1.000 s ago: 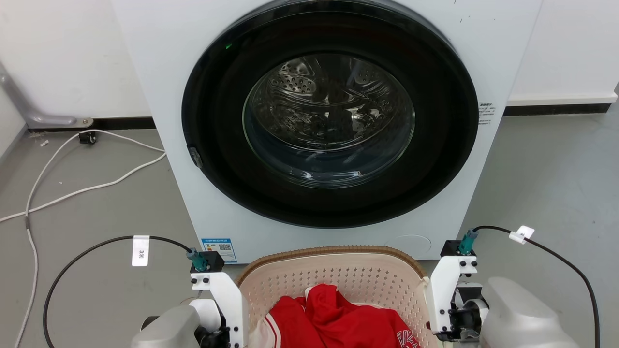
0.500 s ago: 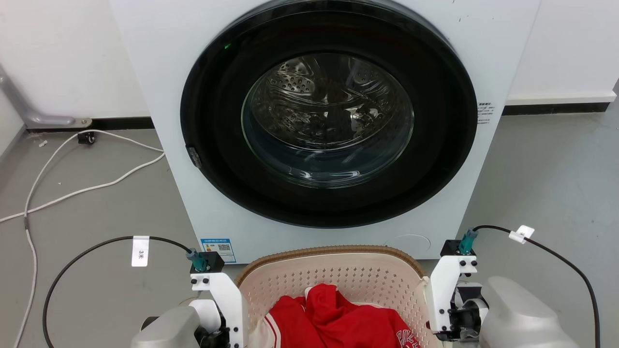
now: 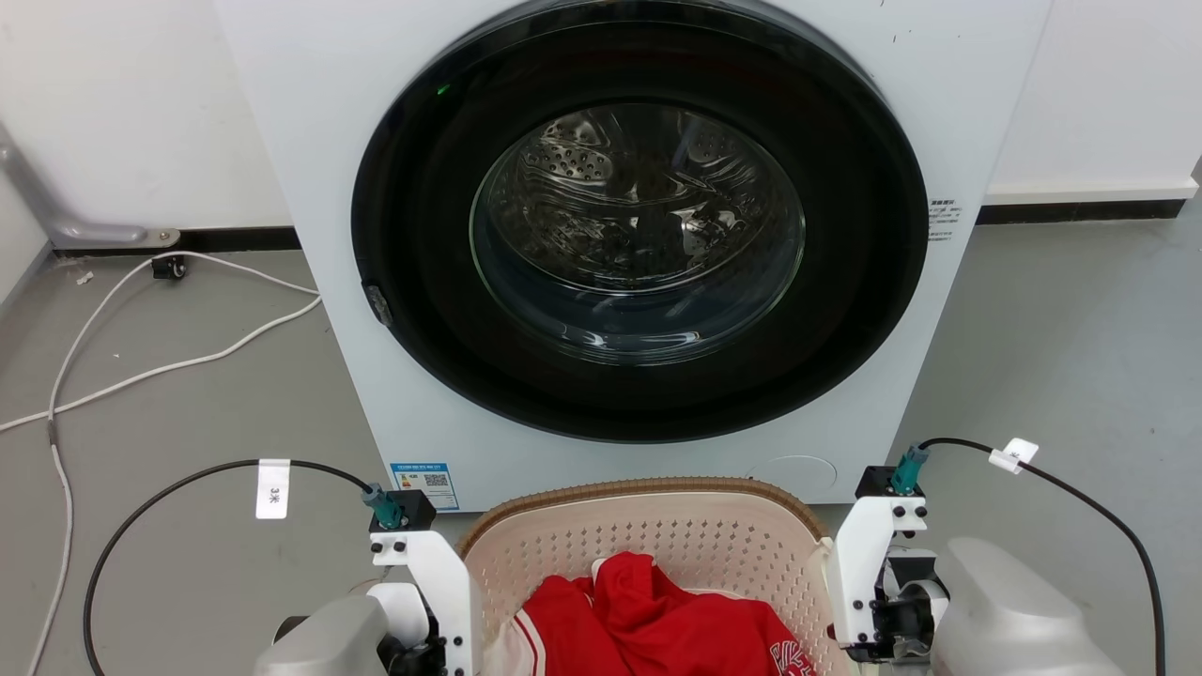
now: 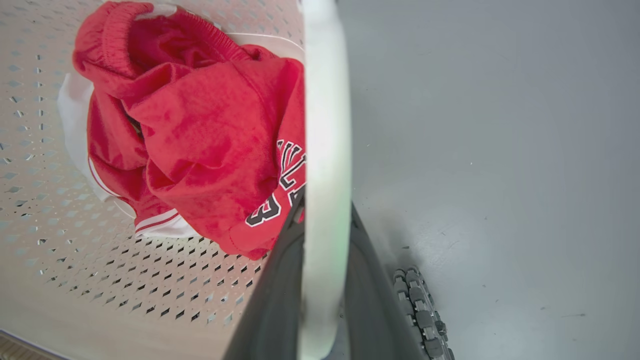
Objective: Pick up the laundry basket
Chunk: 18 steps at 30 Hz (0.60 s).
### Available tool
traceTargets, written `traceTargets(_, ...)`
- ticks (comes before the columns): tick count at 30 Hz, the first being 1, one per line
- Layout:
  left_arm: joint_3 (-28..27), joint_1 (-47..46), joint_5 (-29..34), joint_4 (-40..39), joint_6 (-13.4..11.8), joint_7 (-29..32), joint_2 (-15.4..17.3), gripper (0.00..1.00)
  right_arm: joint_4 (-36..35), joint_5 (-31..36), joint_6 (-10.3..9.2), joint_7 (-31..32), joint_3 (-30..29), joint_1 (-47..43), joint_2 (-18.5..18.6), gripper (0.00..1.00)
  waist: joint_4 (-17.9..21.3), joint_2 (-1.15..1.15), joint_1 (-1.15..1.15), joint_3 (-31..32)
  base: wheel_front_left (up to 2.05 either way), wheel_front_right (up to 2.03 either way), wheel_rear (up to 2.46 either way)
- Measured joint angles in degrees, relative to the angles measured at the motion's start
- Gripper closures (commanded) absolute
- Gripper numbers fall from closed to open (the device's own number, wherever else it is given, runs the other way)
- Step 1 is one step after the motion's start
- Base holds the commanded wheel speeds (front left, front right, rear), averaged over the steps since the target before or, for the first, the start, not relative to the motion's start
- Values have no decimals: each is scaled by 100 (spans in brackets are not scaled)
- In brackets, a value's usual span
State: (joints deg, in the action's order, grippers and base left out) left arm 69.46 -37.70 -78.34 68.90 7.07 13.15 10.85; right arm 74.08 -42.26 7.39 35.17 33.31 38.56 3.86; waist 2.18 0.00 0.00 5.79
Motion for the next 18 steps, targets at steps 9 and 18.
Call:
traceTargets(9, 34, 0, -35, -1, 0, -2, 2, 100, 0, 49, 0, 11, -52, -13, -8, 100, -1, 0, 0, 7, 0, 0, 0)
traceTargets(18, 63, 0, -57, -3, 0, -21, 1, 100, 0, 108, 0, 14, -100, -18, -13, 100, -10, 0, 0, 4, 0, 0, 0)
